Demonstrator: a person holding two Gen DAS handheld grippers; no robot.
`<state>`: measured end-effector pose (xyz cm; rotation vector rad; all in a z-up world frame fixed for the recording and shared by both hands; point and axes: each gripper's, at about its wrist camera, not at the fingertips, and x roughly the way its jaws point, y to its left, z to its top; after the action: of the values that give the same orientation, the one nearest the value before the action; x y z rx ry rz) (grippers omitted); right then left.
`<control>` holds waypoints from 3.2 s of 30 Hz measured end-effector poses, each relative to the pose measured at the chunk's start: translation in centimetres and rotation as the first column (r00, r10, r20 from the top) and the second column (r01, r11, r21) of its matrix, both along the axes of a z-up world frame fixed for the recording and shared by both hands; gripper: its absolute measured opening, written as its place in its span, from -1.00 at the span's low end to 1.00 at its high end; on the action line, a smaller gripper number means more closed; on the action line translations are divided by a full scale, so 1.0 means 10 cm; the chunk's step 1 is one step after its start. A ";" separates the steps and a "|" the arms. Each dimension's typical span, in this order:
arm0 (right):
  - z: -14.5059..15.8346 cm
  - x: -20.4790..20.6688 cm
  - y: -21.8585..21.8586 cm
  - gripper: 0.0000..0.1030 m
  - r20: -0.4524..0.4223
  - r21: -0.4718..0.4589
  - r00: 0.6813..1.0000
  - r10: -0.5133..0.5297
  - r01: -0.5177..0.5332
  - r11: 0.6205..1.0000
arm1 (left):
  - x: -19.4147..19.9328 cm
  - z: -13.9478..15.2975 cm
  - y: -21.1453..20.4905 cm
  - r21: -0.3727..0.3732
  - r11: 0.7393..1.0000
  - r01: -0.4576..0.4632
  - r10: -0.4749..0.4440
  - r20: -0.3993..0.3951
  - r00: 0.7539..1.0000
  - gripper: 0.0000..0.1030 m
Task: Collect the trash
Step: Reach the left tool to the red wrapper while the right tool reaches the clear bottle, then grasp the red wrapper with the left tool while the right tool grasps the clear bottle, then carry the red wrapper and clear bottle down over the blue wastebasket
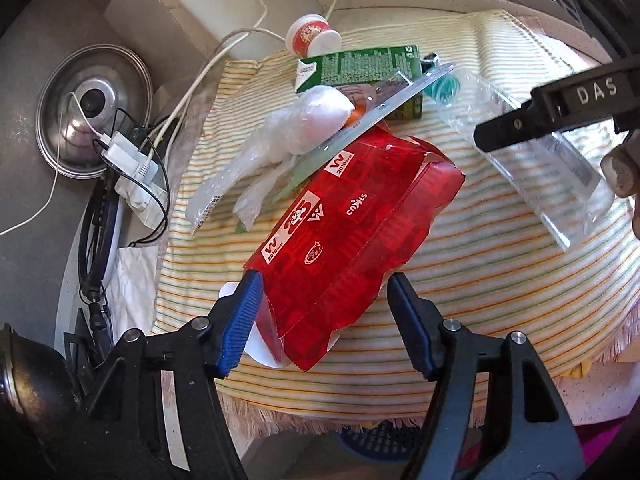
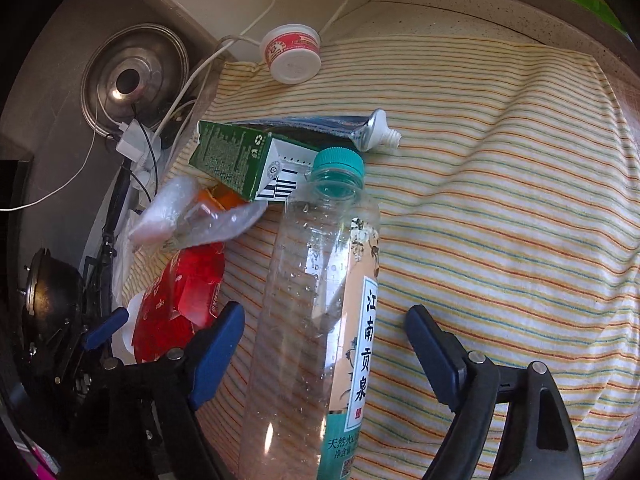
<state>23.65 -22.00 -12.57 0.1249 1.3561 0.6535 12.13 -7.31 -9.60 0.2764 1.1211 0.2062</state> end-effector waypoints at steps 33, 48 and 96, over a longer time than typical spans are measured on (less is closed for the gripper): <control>-0.01 -0.01 -0.15 0.11 -0.081 0.135 0.997 0.006 0.005 0.991 | 0.49 0.39 0.45 -0.175 0.981 -0.079 0.102 0.128 0.986 -0.80; 0.41 -0.34 -0.38 0.10 0.008 0.184 0.999 -0.040 0.038 0.982 | -0.22 0.69 0.66 -0.334 0.936 -0.111 0.183 0.193 0.964 -0.89; 0.01 -2.88 0.45 0.11 0.010 -0.037 0.994 0.111 -0.111 0.993 | -2.40 -0.49 0.72 -0.453 0.886 -0.099 0.092 -0.037 0.995 -0.89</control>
<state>-5.19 -17.51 -12.50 0.0164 1.3696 0.7212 -11.82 -0.14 -14.49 -0.1978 1.1637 0.0233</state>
